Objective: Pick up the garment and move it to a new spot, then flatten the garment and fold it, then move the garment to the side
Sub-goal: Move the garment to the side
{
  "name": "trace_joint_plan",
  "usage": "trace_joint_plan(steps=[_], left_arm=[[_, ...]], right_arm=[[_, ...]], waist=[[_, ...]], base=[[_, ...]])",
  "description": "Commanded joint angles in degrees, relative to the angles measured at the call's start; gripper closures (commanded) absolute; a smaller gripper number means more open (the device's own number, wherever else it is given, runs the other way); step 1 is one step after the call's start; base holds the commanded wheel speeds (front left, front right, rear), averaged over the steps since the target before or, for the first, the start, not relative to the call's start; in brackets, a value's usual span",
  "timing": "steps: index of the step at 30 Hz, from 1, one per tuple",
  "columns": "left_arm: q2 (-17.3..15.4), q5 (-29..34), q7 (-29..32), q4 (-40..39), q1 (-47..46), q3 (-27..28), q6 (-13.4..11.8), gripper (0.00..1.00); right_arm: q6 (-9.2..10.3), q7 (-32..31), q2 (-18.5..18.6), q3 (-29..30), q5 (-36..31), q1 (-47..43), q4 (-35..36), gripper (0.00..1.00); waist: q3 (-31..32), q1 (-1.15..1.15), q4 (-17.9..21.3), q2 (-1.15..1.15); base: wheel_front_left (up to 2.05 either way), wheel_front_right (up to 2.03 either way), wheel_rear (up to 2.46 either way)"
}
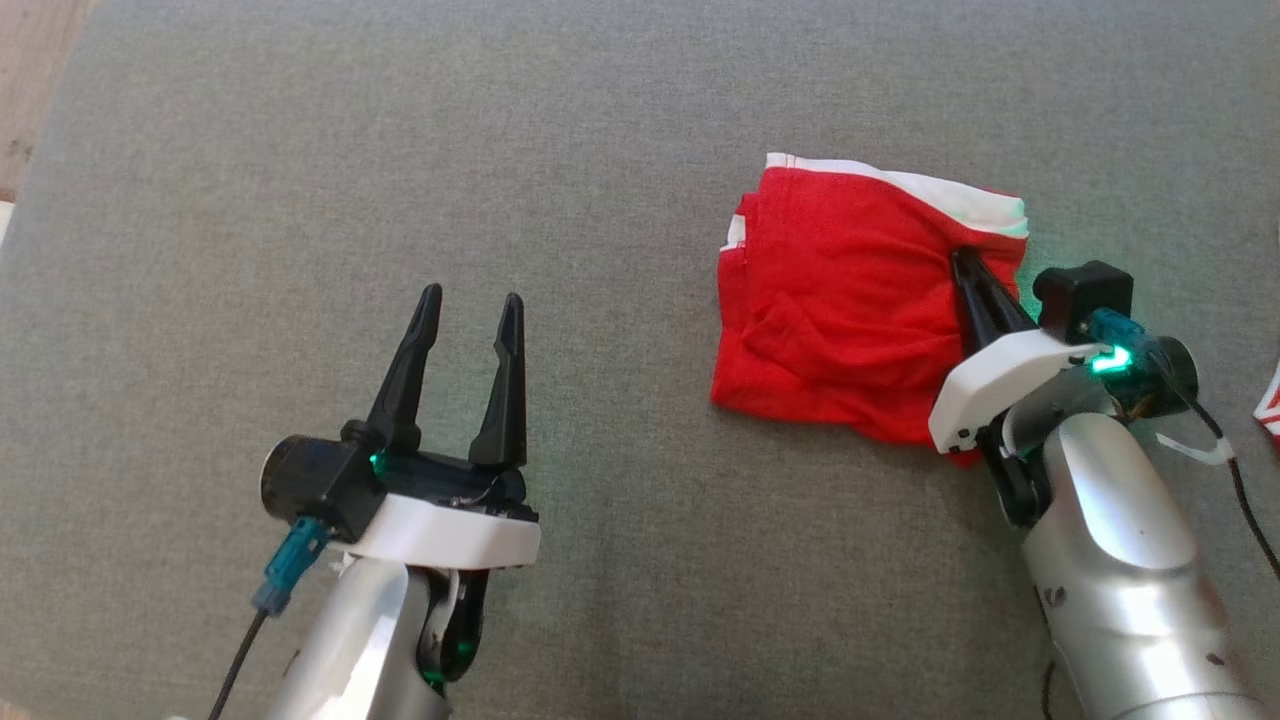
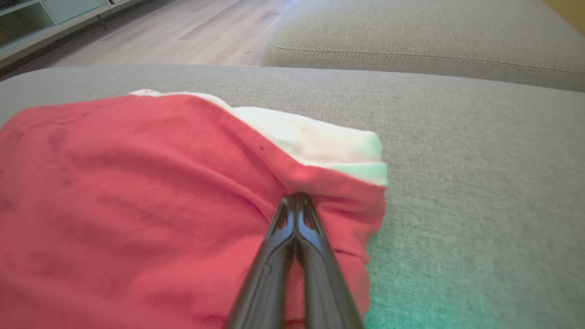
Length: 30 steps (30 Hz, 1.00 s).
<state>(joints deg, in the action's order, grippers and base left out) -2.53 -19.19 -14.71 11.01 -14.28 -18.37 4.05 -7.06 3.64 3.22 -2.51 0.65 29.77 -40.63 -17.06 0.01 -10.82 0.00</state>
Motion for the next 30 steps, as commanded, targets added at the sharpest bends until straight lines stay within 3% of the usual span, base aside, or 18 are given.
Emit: trace_joint_plan(steps=[1,5,9,17,23,30], left_arm=[[-0.34,-0.26,-0.29,-1.59,-2.0,1.51,-0.29,0.0],[-0.34,-0.37,-0.29,-1.29,-1.62,1.55,-0.48,0.0],[-0.34,-0.31,-0.29,-1.07,-1.25,1.53,-0.55,0.0],[-0.34,-0.07,-0.29,-0.91,-0.61,2.01,-0.76,0.0],[-0.34,0.44,-0.29,-0.94,0.25,3.31,-0.65,0.0],[-0.34,1.37,-0.29,-2.26,0.6,5.18,-0.14,0.0]], right_arm=[[-0.43,0.84,-0.34,-1.22,-0.11,1.72,0.55,1.0],[-0.43,4.92,-0.34,-4.79,3.53,3.1,-0.11,1.0],[-0.43,6.75,-0.35,-13.6,9.26,2.43,1.84,1.0],[-0.43,-0.84,-0.35,-27.42,14.32,-0.89,0.37,1.0],[-0.43,1.67,-0.35,-26.2,15.62,-0.34,1.73,1.0],[-0.43,7.79,-0.35,-16.9,12.95,-1.04,5.81,1.0]], waist=[[0.28,-0.01,-0.21,0.0],[1.28,-0.01,-0.08,0.0],[2.24,-0.01,0.44,0.0],[3.96,-0.01,1.75,0.0],[4.89,-0.01,3.88,0.0],[6.62,-0.01,8.08,0.0]], base=[[0.0,0.0,0.0],[0.0,0.0,0.0],[0.0,0.0,0.0],[0.0,0.0,0.0],[0.0,0.0,0.0],[0.0,0.0,0.0]])
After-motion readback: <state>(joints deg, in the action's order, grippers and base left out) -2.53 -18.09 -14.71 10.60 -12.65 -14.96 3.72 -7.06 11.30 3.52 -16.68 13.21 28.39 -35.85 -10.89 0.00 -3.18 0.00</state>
